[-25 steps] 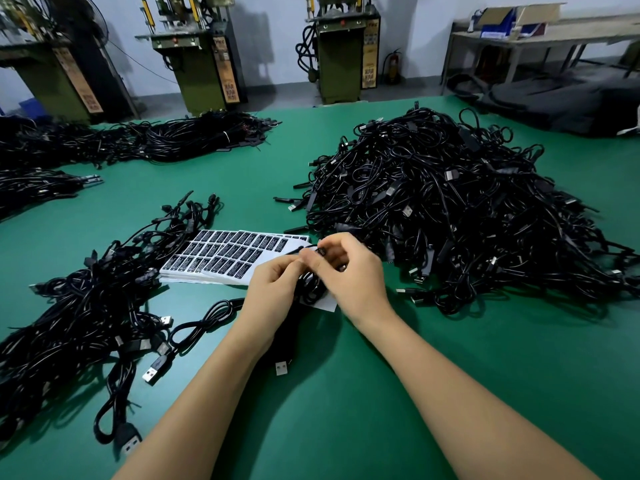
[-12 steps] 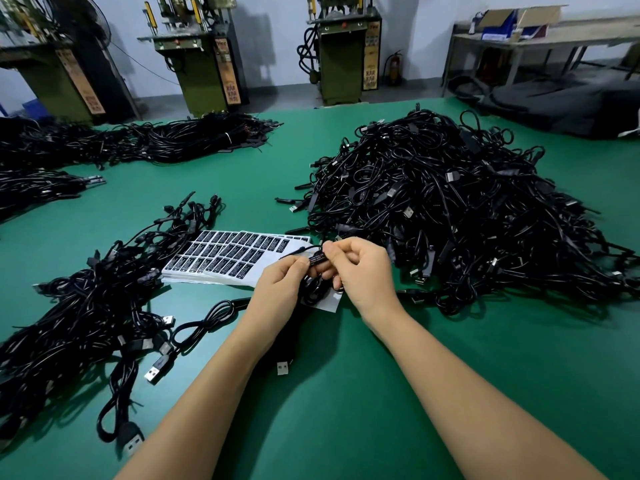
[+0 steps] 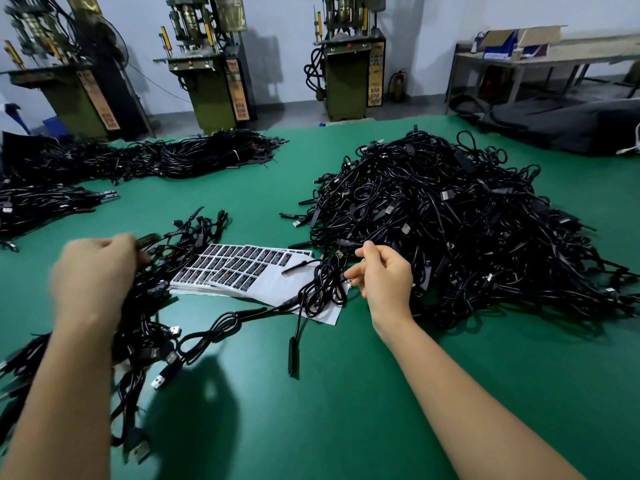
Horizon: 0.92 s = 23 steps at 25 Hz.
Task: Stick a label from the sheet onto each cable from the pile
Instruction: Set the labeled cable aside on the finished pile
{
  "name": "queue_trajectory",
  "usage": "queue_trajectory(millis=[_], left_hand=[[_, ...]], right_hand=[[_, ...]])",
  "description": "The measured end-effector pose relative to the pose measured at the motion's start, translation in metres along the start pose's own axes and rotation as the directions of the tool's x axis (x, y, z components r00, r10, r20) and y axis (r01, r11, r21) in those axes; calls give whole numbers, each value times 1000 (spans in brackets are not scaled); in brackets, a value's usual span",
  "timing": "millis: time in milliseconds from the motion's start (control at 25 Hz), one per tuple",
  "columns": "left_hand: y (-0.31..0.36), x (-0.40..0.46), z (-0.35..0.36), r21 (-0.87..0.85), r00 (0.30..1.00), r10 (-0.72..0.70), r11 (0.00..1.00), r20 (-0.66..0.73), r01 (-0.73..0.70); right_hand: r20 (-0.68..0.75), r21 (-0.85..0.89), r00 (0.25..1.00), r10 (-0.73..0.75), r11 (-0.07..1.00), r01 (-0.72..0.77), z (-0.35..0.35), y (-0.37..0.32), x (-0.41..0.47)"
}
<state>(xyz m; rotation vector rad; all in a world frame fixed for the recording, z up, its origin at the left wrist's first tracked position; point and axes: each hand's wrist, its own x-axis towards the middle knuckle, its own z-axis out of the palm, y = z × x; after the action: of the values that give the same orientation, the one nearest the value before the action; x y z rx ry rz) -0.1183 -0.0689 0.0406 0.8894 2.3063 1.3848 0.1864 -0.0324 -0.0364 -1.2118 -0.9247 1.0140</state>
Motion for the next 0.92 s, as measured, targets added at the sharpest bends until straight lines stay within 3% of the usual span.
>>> queue_trajectory(millis=[120, 240, 320, 360, 440, 520, 560, 760, 840, 920], left_hand=[[-26, 26, -8, 323, 991, -127, 937, -41, 133], [-29, -16, 8, 571, 971, 125, 821, -202, 13], [-17, -49, 33, 561, 889, 409, 794, -205, -236], [-12, -65, 49, 510, 829, 543, 755, -131, -414], [-12, -93, 87, 332, 694, 703, 624, 156, -707], [-23, -116, 115, 227, 566, 712, 521, 415, -823], [-28, -120, 122, 211, 524, 713, 486, 467, -848], [-32, -113, 126, 179, 503, 728, 480, 465, -859], [-32, -113, 127, 186, 498, 738, 468, 456, -864], [-32, -113, 127, 183, 501, 731, 475, 463, -861]], right_hand=[[8, -94, 999, -32, 995, 33, 1, 2, 0], [19, -161, 997, -75, 984, 77, 1, 4, -1], [26, -182, 995, -94, 978, 97, 2, 5, -1], [30, -193, 994, -105, 975, 108, 2, 6, -1], [44, -223, 989, -140, 964, 147, 3, 8, -2], [81, -274, 973, -217, 934, 231, 5, 8, -3], [102, -303, 956, -275, 907, 293, 6, 7, -3], [312, -516, 815, -488, 633, 577, 22, -1, 10], [476, -626, 752, -455, 425, 654, 34, -8, 23], [578, -725, 761, -296, 243, 645, 44, -15, 34]])
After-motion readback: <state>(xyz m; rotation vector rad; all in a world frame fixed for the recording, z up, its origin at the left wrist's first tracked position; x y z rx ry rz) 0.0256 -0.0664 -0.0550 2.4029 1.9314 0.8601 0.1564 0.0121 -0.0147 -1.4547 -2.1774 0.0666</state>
